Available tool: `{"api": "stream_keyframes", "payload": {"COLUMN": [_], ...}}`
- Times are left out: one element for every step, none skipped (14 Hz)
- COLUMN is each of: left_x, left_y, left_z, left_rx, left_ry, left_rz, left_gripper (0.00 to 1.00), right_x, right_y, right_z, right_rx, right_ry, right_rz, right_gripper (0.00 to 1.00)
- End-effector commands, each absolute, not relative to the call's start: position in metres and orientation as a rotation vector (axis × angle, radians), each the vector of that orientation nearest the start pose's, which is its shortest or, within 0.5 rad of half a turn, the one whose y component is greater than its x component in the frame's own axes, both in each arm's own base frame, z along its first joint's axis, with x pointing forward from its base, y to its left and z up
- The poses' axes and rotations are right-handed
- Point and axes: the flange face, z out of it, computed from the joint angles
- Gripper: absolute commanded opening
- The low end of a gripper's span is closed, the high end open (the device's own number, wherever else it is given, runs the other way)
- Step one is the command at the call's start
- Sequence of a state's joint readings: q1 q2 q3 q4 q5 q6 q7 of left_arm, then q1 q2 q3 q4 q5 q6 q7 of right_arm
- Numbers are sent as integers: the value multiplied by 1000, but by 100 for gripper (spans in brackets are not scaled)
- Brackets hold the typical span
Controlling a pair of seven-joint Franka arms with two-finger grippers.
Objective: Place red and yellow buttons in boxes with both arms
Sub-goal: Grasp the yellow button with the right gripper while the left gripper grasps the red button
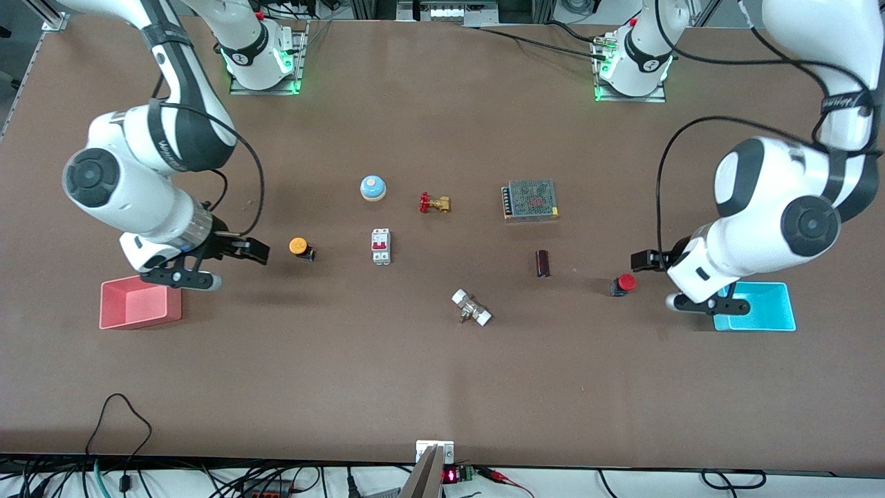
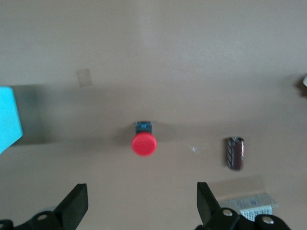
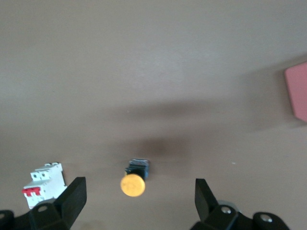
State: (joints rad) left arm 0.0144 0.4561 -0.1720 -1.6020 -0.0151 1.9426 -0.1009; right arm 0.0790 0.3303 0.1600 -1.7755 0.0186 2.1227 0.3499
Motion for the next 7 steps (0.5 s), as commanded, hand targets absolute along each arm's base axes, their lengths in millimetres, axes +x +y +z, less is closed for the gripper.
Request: {"api": "stream_keyframes", "payload": {"left_x": [661,658,655,647,640,634,628], "left_y": [-94,-91,-89,-91,-91,-91,-91], "left_z": [321,300,284,266,249,237,227], "left_rx": [-3199,-3191,-3194,-3194,-3196,-3199,-3202], "left_ry": [73,80,77,80,83,84,84], "left_rz": [128,96,64,62,37,3,-21], "left_gripper": [100,100,100,100,100,100,100], "right_x": [619,611,604,598,593,590,585], "right_y": [156,155,157,164,166,166,167], "right_z": [351,333,321,314,308,302,295], "right_rx": [-3054,-3047,-3040,-3036,-3036,-3037,-3033], "right_ry": [218,220,213,192,190,193,203], "right_rz": [-36,-70,-103,-113,-104,-102,-114], "right_gripper": [100,100,100,100,100,100,100]}}
